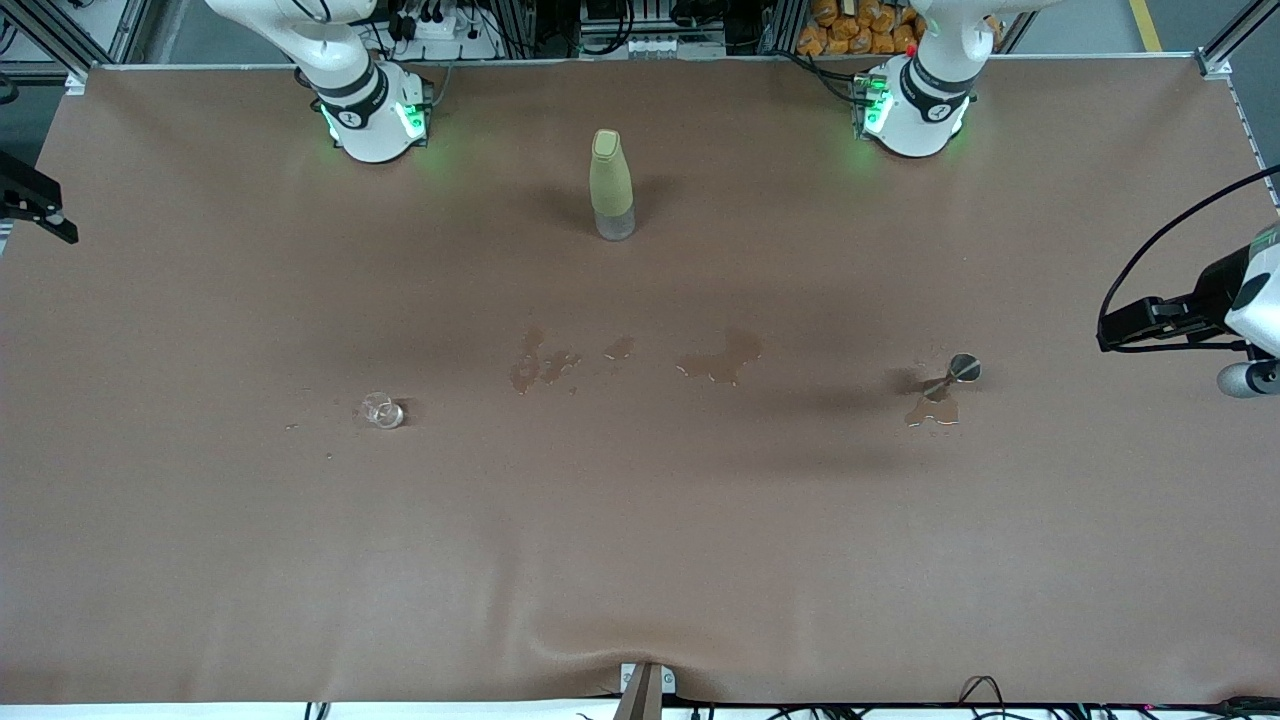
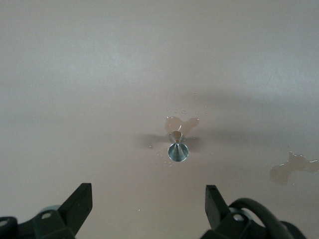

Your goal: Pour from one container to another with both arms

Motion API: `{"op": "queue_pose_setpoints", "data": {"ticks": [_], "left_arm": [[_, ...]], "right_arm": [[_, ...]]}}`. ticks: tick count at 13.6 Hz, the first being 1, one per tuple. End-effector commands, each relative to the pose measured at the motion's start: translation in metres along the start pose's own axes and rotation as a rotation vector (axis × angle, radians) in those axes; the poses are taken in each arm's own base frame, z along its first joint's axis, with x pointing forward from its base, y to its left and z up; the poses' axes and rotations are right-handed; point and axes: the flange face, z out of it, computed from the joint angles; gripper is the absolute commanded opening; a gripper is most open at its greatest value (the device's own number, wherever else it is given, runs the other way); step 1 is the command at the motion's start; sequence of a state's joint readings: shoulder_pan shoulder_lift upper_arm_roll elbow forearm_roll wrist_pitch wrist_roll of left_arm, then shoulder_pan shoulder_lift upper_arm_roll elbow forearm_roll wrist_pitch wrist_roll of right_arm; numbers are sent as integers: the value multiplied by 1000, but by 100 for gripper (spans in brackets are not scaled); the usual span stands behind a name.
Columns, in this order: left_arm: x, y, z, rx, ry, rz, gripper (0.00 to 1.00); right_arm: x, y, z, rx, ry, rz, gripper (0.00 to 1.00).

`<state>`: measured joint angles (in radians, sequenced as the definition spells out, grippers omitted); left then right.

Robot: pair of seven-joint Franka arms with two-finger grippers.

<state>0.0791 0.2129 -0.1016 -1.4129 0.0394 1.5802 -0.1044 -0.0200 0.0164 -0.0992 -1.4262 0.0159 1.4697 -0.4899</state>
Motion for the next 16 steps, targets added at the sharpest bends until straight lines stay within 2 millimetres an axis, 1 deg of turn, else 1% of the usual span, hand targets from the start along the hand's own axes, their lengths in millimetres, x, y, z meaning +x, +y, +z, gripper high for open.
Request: {"op": "queue_pose_setpoints", "data": {"ticks": [1, 10, 16], "left_arm": [[3, 0, -4, -16, 10, -17, 100], [3, 0, -4, -16, 10, -19, 100], [3, 0, -4, -16, 10, -19, 100]], "right_arm": [[-6, -4, -3, 13, 9, 17, 100], [-6, -4, -3, 12, 10, 18, 100], [-1, -12, 0, 18, 1, 177, 100]]}}
